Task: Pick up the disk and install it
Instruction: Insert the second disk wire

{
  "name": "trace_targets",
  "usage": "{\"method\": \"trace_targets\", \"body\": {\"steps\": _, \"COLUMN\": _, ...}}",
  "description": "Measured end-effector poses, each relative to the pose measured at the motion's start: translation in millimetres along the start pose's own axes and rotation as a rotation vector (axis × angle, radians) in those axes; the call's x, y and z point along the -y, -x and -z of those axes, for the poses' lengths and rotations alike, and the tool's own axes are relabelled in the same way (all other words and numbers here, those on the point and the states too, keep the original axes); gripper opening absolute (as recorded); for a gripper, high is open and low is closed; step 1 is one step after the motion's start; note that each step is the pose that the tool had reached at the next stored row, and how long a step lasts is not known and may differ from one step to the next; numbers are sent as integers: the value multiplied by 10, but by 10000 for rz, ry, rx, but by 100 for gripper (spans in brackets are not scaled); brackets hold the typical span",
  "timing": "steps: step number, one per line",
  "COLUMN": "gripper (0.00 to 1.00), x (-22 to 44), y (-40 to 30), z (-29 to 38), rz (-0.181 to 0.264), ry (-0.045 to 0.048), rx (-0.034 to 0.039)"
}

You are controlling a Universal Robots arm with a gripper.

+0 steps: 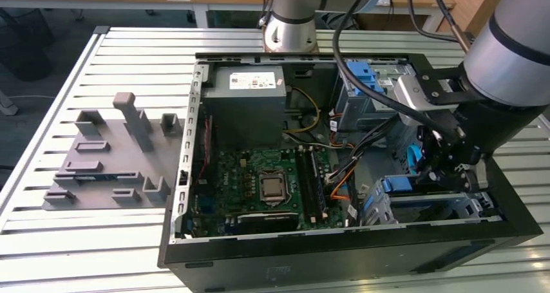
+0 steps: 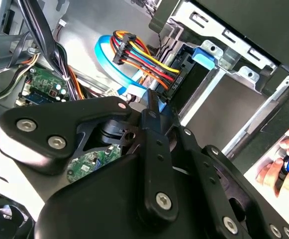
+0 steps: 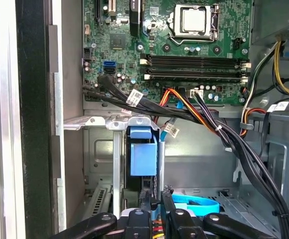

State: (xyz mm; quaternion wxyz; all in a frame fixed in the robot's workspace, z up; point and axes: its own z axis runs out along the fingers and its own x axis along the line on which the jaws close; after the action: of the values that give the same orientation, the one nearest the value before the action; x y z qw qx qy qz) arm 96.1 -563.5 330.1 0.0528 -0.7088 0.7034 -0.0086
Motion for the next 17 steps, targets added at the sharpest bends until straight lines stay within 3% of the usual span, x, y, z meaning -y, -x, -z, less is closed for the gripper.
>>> {"method": "trace_targets", "body": {"steps": 5, "gripper": 23, "x": 1, "y": 1, "z": 7, "rz": -4, "ry": 0, "rx": 50}}
{"method": "trace_targets", "body": {"steps": 13, "gripper": 23, "x": 0, "y": -15, "z": 0, "rz": -22, "ry": -3, "rx": 254}}
{"method": "trace_targets", "body": {"steps": 17, "gripper": 22, "x": 0, "y": -16, "z": 3, "rz": -27, "ry": -2, "rx": 298}}
